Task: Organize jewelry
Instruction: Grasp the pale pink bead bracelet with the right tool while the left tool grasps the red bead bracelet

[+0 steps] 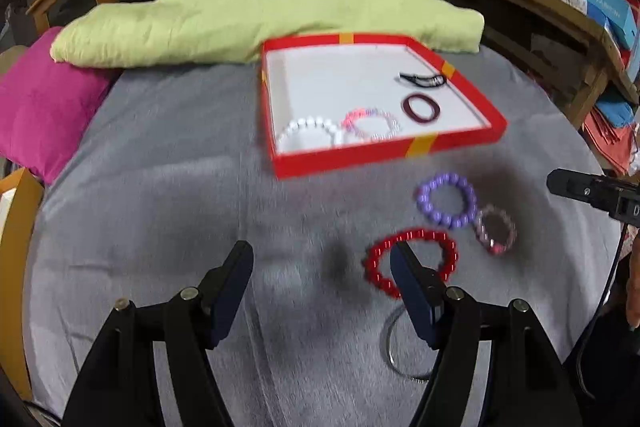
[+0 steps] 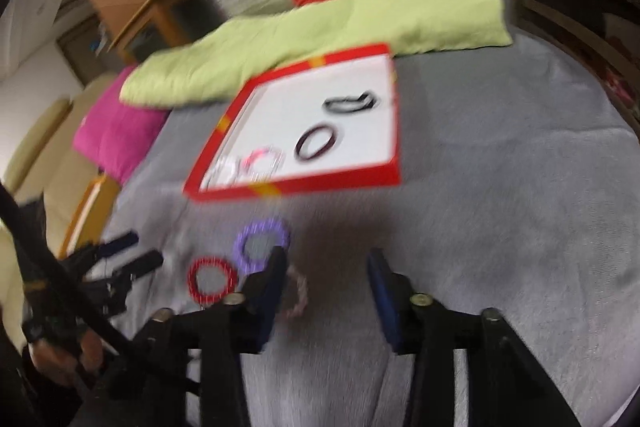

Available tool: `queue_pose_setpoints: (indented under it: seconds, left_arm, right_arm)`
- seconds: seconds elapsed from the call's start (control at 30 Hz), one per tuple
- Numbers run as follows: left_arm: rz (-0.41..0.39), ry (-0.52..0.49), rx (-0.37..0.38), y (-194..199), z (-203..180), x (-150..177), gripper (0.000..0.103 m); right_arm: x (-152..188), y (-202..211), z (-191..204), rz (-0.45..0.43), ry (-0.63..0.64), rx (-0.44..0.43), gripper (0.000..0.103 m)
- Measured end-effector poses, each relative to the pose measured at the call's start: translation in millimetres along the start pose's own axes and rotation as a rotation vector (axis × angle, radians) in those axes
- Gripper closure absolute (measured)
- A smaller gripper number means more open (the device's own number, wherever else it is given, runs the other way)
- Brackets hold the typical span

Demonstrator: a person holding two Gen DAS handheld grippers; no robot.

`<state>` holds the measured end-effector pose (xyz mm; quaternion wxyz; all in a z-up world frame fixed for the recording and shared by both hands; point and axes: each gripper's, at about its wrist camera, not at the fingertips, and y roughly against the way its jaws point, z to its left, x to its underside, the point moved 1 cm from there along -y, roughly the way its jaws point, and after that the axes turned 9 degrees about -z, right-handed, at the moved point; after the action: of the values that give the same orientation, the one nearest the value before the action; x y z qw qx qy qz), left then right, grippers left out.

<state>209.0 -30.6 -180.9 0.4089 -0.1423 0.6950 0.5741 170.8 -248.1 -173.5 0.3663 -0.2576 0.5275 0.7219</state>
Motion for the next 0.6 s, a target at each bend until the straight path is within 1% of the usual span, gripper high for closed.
queue_pose_setpoints:
  seconds: [0.03, 0.1, 0.17, 0.23, 0.27, 0.33, 0.37, 0.4, 0.47, 0.5, 0.53, 0.6]
  left_arm:
    - [0.010, 0.003, 0.016, -2.3, -0.5, 1.7, 0.031]
    - [0.028, 0.004, 0.048, -8.3, -2.4, 3.7, 0.031]
    - [0.048, 0.006, 0.071, -15.9, -5.9, 5.4, 0.031]
    - [0.066, 0.011, 0.113, -22.0, -9.5, 6.3, 0.031]
    - [0.074, 0.009, 0.133, -25.1, -12.6, 6.9, 0.031]
    - [0.076, -0.022, 0.137, -28.3, -18.8, 8.0, 0.036]
    - [0.078, -0.034, 0.139, -29.4, -20.6, 8.4, 0.045]
    - [0.082, -0.042, 0.145, -31.3, -22.1, 8.9, 0.056]
    - [0.095, -0.040, 0.150, -36.2, -22.0, 9.5, 0.065]
    - [0.094, -0.042, 0.145, -37.6, -21.6, 9.7, 0.071]
    - [0.090, -0.046, 0.140, -38.4, -21.2, 9.4, 0.074]
    - [0.080, -0.044, 0.141, -39.2, -20.0, 7.4, 0.091]
  right_arm:
    - [4.1, -2.0, 4.0, 0.014, 0.022, -0.007, 0.066]
    - [9.2, -7.9, 10.9, 0.038, 0.055, -0.019, 0.073]
    - [14.1, -13.6, 15.2, 0.057, 0.069, -0.027, 0.073]
    - [16.9, -19.7, 19.0, 0.071, 0.074, -0.026, 0.074]
    - [17.1, -22.7, 20.3, 0.078, 0.072, -0.030, 0.078]
    - [17.4, -28.2, 23.5, 0.092, 0.071, -0.042, 0.079]
    - [18.4, -31.3, 26.2, 0.100, 0.079, -0.035, 0.079]
    - [19.8, -35.6, 28.4, 0.112, 0.092, -0.020, 0.084]
    - [23.5, -45.2, 29.6, 0.147, 0.105, 0.003, 0.093]
    - [24.8, -48.5, 29.4, 0.159, 0.108, 0.010, 0.095]
    - [26.0, -49.8, 29.9, 0.158, 0.115, 0.019, 0.095]
    - [24.9, -46.8, 32.8, 0.133, 0.136, 0.026, 0.095]
